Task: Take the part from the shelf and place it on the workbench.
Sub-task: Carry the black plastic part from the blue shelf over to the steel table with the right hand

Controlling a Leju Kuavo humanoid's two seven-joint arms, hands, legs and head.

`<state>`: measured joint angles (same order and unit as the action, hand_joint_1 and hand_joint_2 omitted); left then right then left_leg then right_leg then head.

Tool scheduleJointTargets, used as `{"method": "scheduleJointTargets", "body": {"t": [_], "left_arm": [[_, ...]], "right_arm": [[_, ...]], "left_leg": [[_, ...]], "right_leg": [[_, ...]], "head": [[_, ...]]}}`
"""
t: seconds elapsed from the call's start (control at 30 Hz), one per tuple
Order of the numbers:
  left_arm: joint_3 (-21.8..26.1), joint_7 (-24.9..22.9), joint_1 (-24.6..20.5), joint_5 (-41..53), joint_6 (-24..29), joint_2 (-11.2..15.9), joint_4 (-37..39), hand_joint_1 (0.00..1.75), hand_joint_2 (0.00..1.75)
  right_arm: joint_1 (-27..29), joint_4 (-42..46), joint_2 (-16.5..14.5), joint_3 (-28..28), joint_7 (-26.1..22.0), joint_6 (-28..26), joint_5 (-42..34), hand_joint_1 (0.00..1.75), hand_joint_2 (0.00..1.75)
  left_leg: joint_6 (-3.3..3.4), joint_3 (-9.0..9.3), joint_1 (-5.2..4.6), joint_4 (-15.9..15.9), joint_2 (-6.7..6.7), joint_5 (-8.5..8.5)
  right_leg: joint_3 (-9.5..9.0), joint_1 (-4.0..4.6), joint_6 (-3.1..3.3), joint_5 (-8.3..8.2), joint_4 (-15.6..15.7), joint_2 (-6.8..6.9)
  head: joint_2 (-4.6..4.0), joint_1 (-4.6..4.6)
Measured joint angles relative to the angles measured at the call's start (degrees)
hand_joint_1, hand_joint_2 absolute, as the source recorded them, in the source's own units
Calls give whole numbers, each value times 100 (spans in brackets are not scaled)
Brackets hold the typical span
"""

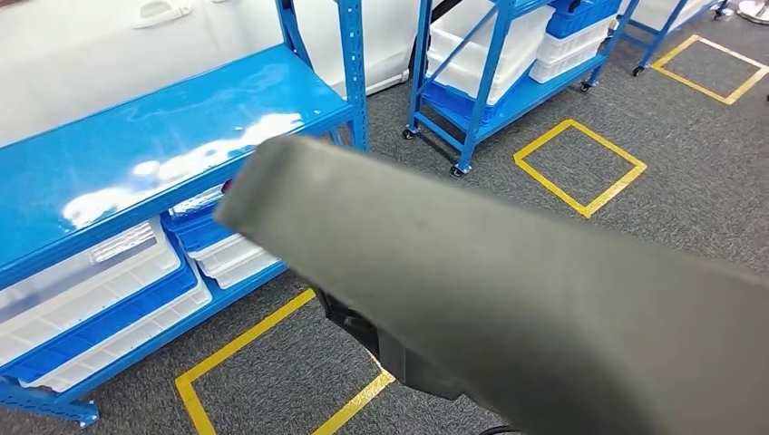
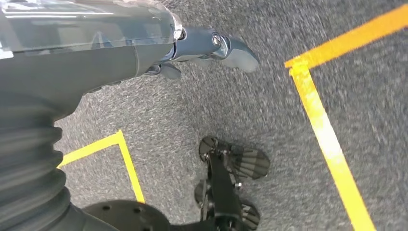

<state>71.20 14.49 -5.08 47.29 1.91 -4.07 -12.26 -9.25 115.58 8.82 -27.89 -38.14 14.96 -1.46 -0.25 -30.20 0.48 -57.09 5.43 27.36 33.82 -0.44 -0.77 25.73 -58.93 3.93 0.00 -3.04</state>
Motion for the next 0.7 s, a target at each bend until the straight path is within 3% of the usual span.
{"method": "scheduleJointTargets", "body": {"t": [0.1, 0.17, 0.23, 0.27, 0.3, 0.33, 0.37, 0.4, 0.47, 0.53, 0.6, 0.63, 0.7], "left_arm": [[1, 3, -16, 7, 13, -35, 0, 0, 175], [1, 35, -29, -8, 3, -56, 0, 0, 175], [4, 96, -20, -39, -7, -65, 0, 0, 175], [10, 128, -9, -58, -11, -65, 0, 0, 175], [17, 157, -2, -75, -15, -63, 0, 0, 175], [23, 180, 1, -90, -19, -61, 0, 0, 175], [27, 196, -2, -108, -22, -60, 0, 0, 175], [31, 209, -8, -125, -22, -57, -1, 0, 175], [51, 232, -20, -156, -12, -33, -2, 0, 175], [87, 251, -26, -176, -1, -2, -2, 0, 175], [112, 261, -37, -180, 9, 16, -4, 0, 175], [119, 263, -42, -180, 12, 23, -6, 0, 175], [127, 245, -34, -168, 24, 40, -15, 0, 175]], "right_arm": [[34, 28, -84, 48, 0, 82, 71, 175, 175], [35, 49, -119, 81, 0, 179, 32, 175, 175], [26, 58, -146, 120, 0, 298, -74, 175, 175], [26, 58, -158, 141, 0, 369, -134, 175, 175], [28, 58, -168, 167, 0, 443, -190, 175, 175], [27, 57, -183, 194, 0, 512, -235, 175, 175], [24, 57, -205, 218, 0, 574, -274, 175, 175], [17, 56, -236, 242, 0, 626, -308, 175, 175], [-12, 50, -310, 282, 1, 708, -362, 175, 175], [-39, 37, -386, 319, 2, 776, -389, 175, 175], [-42, 30, -448, 362, 2, 833, -396, 175, 175], [-37, 28, -471, 390, 2, 863, -397, 175, 175], [-28, 27, -511, 445, 2, 906, -403, 175, 175]], "left_leg": [[-101, 28, 2, 2, 101, 22], [-154, -51, 28, -221, -113, 208], [-174, -351, 44, -899, -405, 587], [-174, -539, 46, -1302, -461, 752], [-171, -681, 45, -1592, -483, 825], [-160, -732, 43, -1679, -491, 782], [-141, -672, 41, -1530, -503, 632], [-113, -519, 38, -1185, -554, 412], [-48, -180, 37, -408, -813, 91], [-13, -41, 23, -59, -970, 21], [18, -18, 23, 0, -871, -10], [47, -3, 32, 37, -806, -39], [101, 17, 51, 106, -657, -88]], "right_leg": [[26, 20, 122, -21, 55, -136], [25, -6, 203, -61, 94, -258], [36, -3, 259, -87, 109, -386], [46, 10, 275, -94, 107, -459], [52, 23, 283, -100, 104, -539], [55, 34, 287, -104, 99, -620], [53, 43, 287, -107, 91, -699], [50, 49, 285, -109, 82, -775], [64, 53, 260, -120, 57, -908], [112, 34, 197, -149, 46, -1030], [149, 16, 119, -182, 56, -1119], [172, 21, 89, -159, 23, -1053], [351, 32, 48, 83, -346, -749]], "head": [[0, 0], [0, 0], [0, -1], [0, -1], [0, -1], [0, -2], [0, -2], [0, -2], [0, -1], [0, -1], [0, -1], [0, -1], [0, 1]]}}
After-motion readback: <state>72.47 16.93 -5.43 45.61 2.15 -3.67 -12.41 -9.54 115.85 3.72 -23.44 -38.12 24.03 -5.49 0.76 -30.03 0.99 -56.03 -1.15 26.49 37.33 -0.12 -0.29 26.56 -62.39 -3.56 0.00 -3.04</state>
